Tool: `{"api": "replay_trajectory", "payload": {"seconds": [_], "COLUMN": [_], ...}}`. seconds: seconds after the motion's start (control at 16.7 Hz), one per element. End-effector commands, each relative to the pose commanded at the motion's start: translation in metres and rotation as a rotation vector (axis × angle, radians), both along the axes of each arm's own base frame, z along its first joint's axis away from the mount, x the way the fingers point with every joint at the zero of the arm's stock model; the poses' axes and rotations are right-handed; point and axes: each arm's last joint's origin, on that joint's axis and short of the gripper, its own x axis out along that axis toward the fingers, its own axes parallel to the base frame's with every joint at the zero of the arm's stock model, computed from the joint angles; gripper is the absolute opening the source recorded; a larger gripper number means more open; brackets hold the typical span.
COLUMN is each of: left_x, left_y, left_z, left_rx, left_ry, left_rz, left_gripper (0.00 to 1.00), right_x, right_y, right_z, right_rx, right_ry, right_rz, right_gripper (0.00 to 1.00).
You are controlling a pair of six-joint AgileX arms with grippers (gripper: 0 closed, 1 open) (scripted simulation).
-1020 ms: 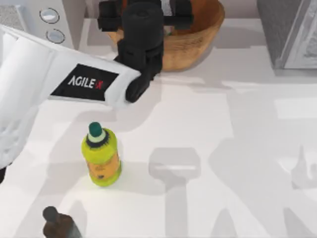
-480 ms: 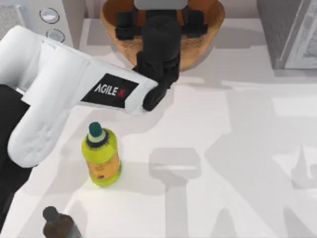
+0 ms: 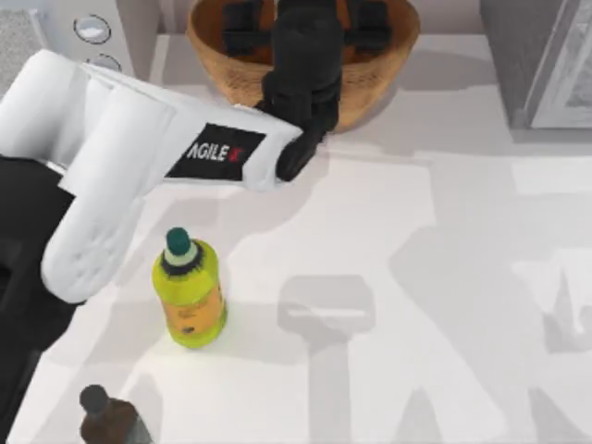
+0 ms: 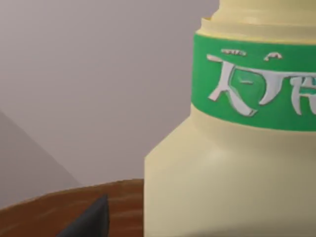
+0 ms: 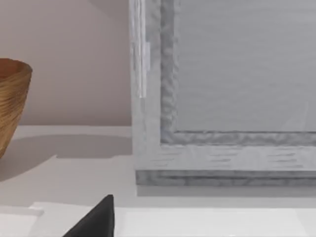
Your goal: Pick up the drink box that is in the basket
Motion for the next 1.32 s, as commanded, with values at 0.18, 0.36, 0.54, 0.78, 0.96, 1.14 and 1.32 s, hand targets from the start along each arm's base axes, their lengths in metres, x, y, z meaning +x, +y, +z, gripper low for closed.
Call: {"api": "replay_trajectory", "payload": {"seconds": [0.18, 0.36, 0.54, 0.78, 0.96, 1.14, 1.32], "left_x": [0.015, 0.019, 0.019, 0.019, 0.019, 0.019, 0.019], "left_y": [0.000, 0.000, 0.000, 0.000, 0.000, 0.000, 0.000], "left_z": [-0.001, -0.001, -0.001, -0.001, -0.001, -0.001, -0.001], "left_rx": [0.000, 0.000, 0.000, 0.000, 0.000, 0.000, 0.000], "left_ry": [0.000, 0.000, 0.000, 0.000, 0.000, 0.000, 0.000], "left_rz": [0.000, 0.000, 0.000, 0.000, 0.000, 0.000, 0.000], "left_gripper": [1.00, 1.00, 0.92, 0.62, 0.40, 0.17, 0.00], "right_x": [0.000, 0.000, 0.000, 0.000, 0.000, 0.000, 0.000], "right_y": [0.000, 0.000, 0.000, 0.000, 0.000, 0.000, 0.000], "right_z": [0.000, 0.000, 0.000, 0.000, 0.000, 0.000, 0.000], "right_rx": [0.000, 0.000, 0.000, 0.000, 0.000, 0.000, 0.000], "right_ry": [0.000, 0.000, 0.000, 0.000, 0.000, 0.000, 0.000], "right_rz": [0.000, 0.000, 0.000, 0.000, 0.000, 0.000, 0.000], "right_gripper": [1.00, 1.00, 1.00, 1.00, 1.00, 1.00, 1.00]}}
